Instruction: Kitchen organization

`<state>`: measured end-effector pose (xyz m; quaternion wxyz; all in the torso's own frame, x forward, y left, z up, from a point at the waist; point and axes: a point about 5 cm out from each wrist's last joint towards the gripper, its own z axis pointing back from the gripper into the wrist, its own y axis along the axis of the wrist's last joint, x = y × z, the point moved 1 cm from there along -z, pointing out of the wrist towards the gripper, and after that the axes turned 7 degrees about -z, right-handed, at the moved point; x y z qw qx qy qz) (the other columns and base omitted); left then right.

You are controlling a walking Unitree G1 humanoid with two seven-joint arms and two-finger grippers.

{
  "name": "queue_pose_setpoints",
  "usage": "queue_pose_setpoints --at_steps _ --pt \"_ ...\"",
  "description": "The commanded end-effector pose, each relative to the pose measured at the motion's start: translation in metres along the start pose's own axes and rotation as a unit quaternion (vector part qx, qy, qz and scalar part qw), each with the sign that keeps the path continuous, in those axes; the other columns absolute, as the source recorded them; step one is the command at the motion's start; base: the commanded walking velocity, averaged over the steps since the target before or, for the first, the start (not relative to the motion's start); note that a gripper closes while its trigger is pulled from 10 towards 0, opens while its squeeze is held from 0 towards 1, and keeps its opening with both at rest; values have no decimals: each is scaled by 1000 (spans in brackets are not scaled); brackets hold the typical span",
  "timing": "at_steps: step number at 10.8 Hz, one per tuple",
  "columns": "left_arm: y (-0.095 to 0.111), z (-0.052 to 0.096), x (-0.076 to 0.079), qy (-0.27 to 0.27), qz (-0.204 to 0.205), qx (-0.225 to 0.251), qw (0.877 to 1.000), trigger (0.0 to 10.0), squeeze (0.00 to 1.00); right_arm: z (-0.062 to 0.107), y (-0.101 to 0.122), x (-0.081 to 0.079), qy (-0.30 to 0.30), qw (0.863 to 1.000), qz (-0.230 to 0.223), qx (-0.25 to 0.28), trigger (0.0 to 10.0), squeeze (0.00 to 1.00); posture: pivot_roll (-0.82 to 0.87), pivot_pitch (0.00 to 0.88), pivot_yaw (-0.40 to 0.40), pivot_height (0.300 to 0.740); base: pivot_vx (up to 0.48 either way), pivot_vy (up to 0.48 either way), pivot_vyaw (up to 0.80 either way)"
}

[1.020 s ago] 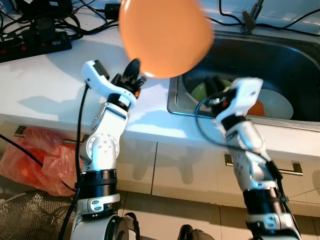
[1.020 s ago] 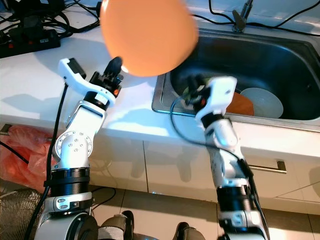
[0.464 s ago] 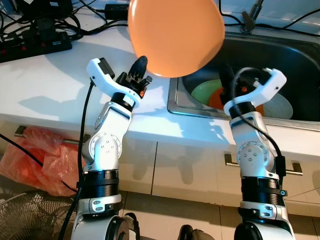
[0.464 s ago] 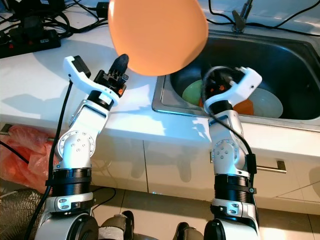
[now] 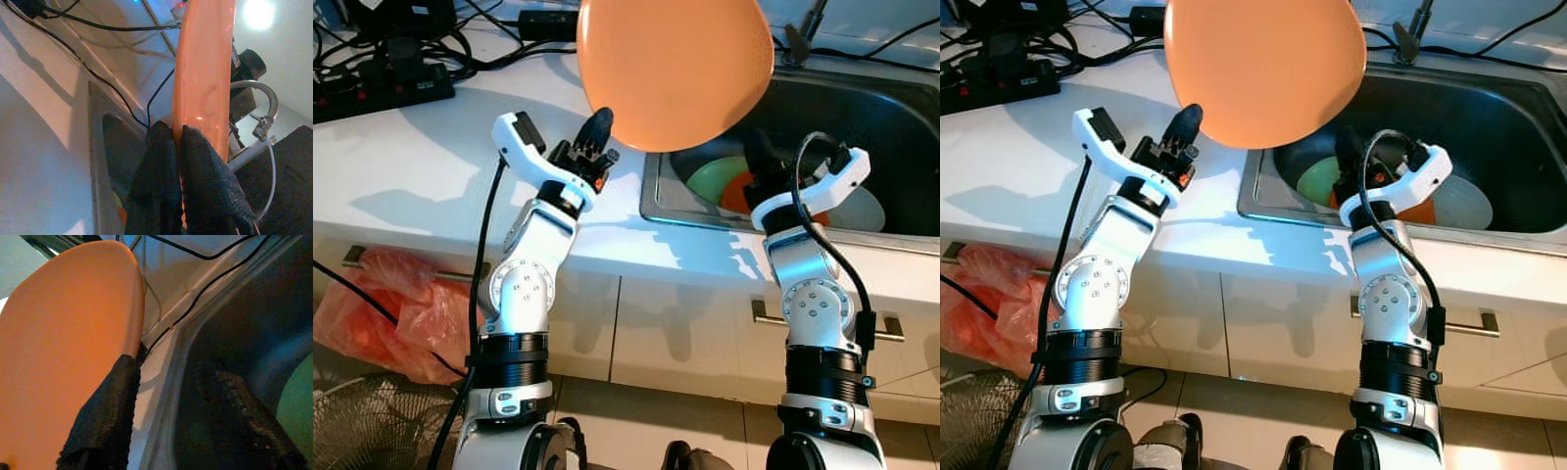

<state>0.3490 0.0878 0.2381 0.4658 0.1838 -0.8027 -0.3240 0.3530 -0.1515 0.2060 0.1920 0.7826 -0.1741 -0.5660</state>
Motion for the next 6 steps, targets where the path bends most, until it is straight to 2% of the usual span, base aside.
queue_pose_setpoints --at_steps 1,2,3,6 --pt "-10 -6 25 -47 36 3 998 10000 0 -1 9 -6 8 1000 -8 14 10000 1000 181 146 1 740 0 0 0" --pt "-12 -6 26 -50 37 -1 998 10000 0 -1 9 -6 8 1000 -23 12 10000 690 185 150 -1 740 0 0 0" --pt "-12 -6 27 -51 37 -3 998 10000 0 0 9 -6 10 999 -33 10 10000 0 188 153 -1 740 0 0 0" --pt "-13 -6 28 -55 37 -8 998 10000 0 0 7 -9 24 998 -53 4 10000 0 190 155 -2 740 0 0 0"
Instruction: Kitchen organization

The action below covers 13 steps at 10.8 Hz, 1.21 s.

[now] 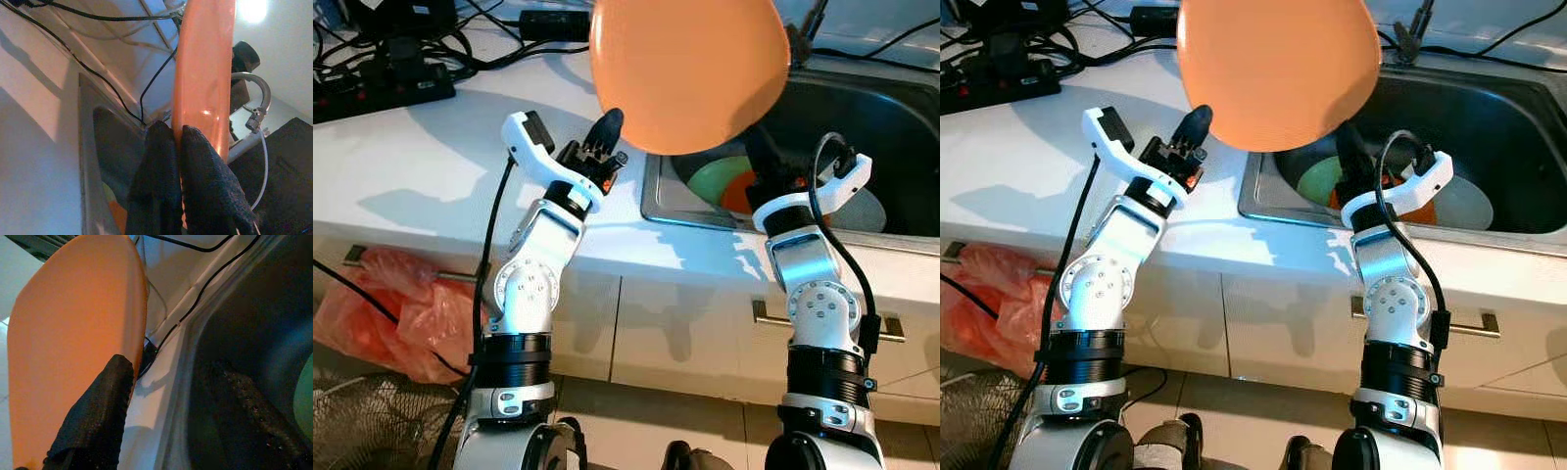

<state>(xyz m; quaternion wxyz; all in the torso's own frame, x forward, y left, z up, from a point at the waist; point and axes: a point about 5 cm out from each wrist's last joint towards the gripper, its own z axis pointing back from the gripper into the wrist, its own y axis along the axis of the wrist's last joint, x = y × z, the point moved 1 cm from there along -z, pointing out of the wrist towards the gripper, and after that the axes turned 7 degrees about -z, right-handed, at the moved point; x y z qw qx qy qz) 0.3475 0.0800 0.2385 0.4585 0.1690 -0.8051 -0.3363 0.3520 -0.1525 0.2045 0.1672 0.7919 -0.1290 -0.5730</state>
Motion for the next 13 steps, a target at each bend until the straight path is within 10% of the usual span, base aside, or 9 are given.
queue_pose_setpoints --at_steps 1,9,10,13 --pt "-8 -5 23 -45 32 5 998 10000 0 -1 6 -10 19 1000 -3 7 10000 0 190 154 -1 740 0 0 0" --pt "-26 -3 30 -76 20 -56 995 10000 0 -2 10 -13 28 999 -18 21 10000 0 190 155 2 740 0 0 0" --pt "-26 -3 29 -76 19 -56 995 10000 0 -2 11 -12 25 999 -16 23 0 0 190 154 2 740 0 0 0" --pt "-23 -4 25 -58 16 -46 997 10000 0 -3 12 -13 30 999 -23 25 0 0 192 153 2 740 0 0 0"
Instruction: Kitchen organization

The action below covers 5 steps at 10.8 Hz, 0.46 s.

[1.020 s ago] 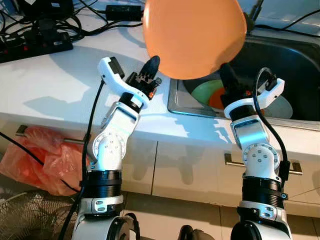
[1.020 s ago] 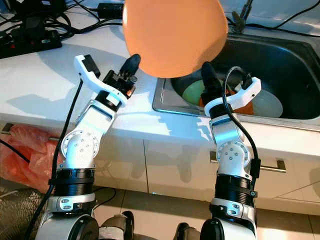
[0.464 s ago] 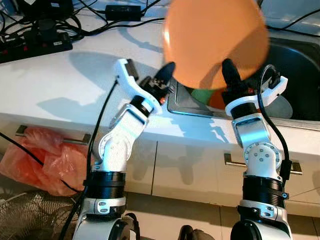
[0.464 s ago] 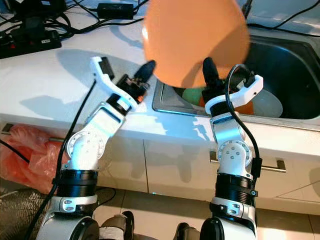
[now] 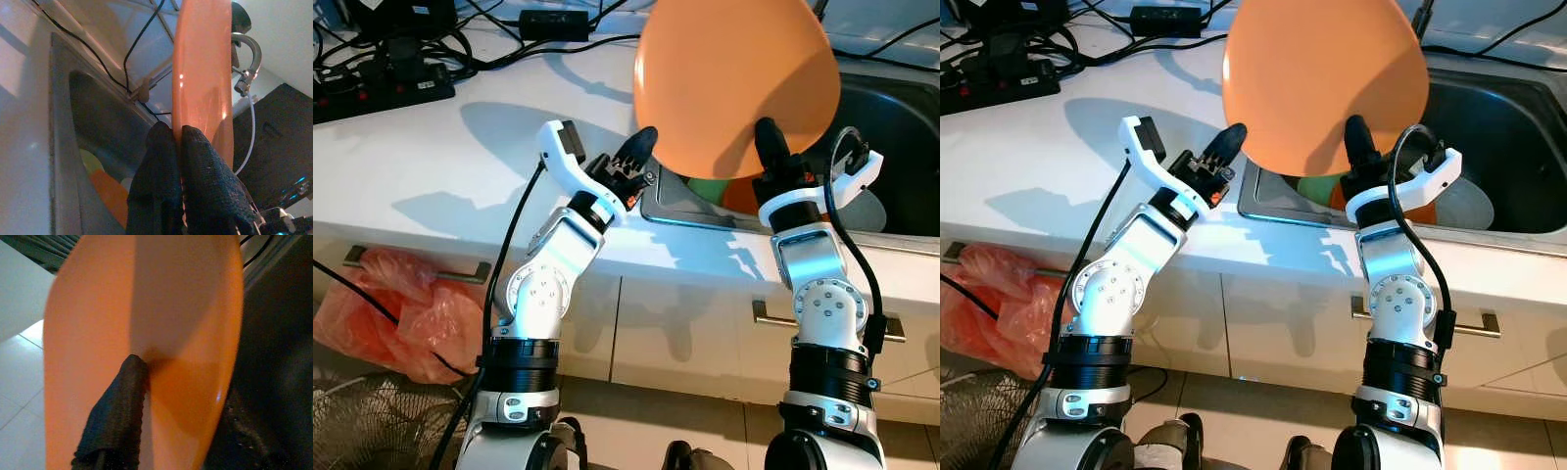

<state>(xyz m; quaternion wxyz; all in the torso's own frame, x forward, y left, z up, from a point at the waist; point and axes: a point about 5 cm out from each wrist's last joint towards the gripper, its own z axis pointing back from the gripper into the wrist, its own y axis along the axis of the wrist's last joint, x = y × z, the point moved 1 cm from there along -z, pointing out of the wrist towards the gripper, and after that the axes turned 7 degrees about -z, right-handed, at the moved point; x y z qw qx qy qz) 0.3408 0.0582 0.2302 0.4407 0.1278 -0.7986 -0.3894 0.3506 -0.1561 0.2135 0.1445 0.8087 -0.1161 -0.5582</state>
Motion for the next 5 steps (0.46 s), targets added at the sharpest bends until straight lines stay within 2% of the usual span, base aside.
queue_pose_setpoints --at_steps 1,5 --pt "0 -5 13 -23 12 15 1000 10000 0 -3 4 -6 10 1000 -3 10 0 0 192 152 2 740 0 0 0" --pt "1 -6 12 -13 19 22 999 10000 0 -2 4 -7 14 1000 -8 10 0 0 184 148 5 740 0 0 0"
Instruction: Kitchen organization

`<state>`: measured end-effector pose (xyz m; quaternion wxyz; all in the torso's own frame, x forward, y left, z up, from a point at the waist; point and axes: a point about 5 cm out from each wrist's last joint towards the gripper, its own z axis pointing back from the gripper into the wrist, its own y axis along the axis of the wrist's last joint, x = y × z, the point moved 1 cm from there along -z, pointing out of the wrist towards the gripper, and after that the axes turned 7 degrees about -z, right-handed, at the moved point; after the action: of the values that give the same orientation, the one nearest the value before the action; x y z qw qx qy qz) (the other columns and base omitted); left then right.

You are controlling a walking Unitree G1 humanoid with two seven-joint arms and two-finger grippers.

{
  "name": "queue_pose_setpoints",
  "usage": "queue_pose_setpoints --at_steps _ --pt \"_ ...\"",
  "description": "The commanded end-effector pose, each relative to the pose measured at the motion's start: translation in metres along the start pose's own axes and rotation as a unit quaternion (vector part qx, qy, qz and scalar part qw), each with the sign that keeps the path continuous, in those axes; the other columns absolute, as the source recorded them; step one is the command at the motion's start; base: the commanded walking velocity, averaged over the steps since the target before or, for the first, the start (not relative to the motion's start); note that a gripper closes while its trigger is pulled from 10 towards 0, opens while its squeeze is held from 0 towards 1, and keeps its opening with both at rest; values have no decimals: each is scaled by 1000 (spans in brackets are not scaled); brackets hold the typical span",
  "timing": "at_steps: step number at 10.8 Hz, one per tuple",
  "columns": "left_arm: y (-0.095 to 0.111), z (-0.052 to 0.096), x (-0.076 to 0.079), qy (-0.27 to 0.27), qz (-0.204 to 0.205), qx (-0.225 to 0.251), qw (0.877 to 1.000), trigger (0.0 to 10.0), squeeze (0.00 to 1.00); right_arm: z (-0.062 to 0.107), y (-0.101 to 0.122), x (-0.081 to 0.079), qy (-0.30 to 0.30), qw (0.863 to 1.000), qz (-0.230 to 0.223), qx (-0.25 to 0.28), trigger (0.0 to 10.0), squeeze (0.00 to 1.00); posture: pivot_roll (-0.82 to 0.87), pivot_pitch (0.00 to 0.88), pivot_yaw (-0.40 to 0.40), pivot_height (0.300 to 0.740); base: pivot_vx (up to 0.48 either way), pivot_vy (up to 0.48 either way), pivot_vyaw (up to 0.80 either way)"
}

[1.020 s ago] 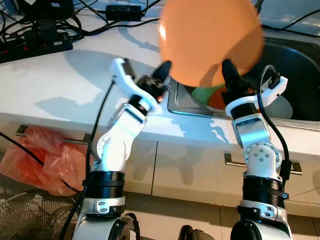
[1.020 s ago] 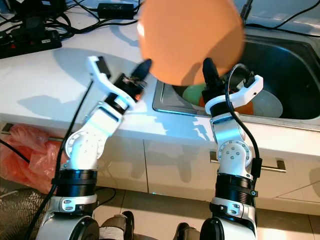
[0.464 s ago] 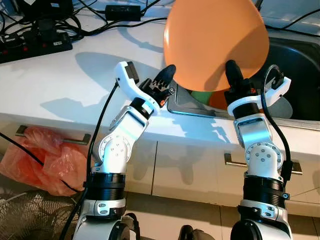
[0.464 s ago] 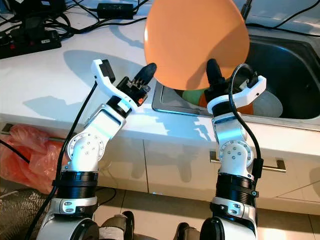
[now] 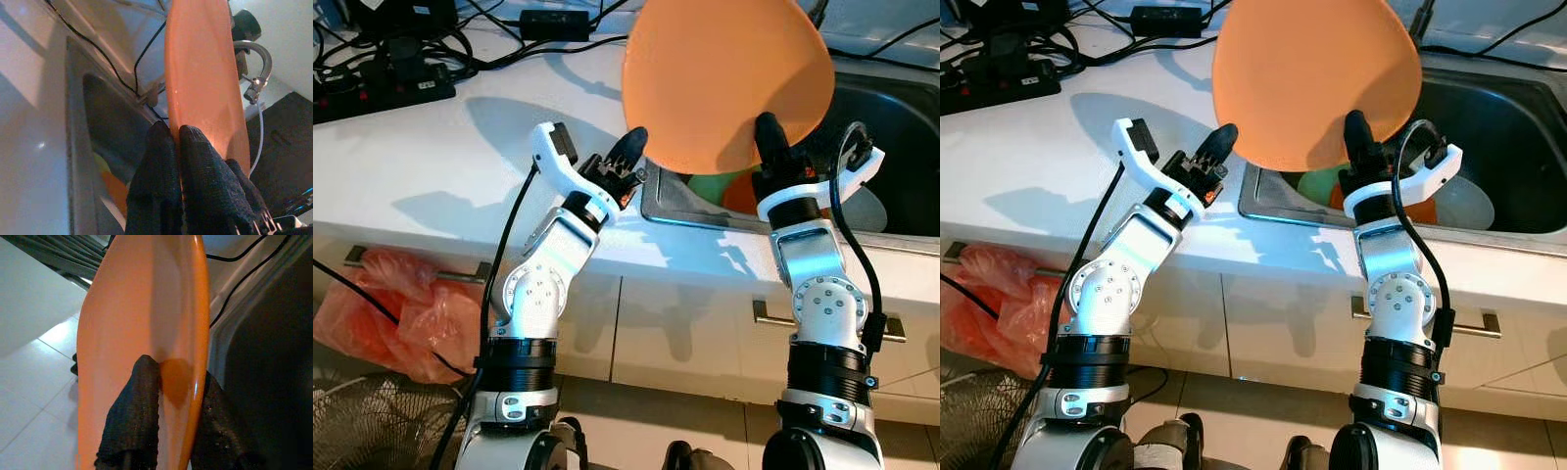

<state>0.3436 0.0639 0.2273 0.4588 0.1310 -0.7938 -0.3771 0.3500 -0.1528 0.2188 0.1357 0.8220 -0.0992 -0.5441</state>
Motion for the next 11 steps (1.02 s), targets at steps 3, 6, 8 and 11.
queue_pose_setpoints --at_steps 3,6,8,11 --pt "-3 -8 13 -17 -21 10 1000 10000 0 0 4 -2 -4 1000 3 8 0 0 186 146 7 740 0 0 0" --pt "-7 -8 12 -15 -21 2 1000 10000 1000 1 6 -2 -5 1000 -5 14 0 0 185 150 6 740 0 0 0" --pt "-8 -7 13 -19 -22 2 1000 10000 1000 0 8 -2 -7 1000 -16 21 0 0 191 152 4 740 0 0 0" --pt "-9 -7 13 -19 -39 -7 999 10000 1000 -7 20 -5 -8 997 -42 58 0 0 191 151 1 740 0 0 0"
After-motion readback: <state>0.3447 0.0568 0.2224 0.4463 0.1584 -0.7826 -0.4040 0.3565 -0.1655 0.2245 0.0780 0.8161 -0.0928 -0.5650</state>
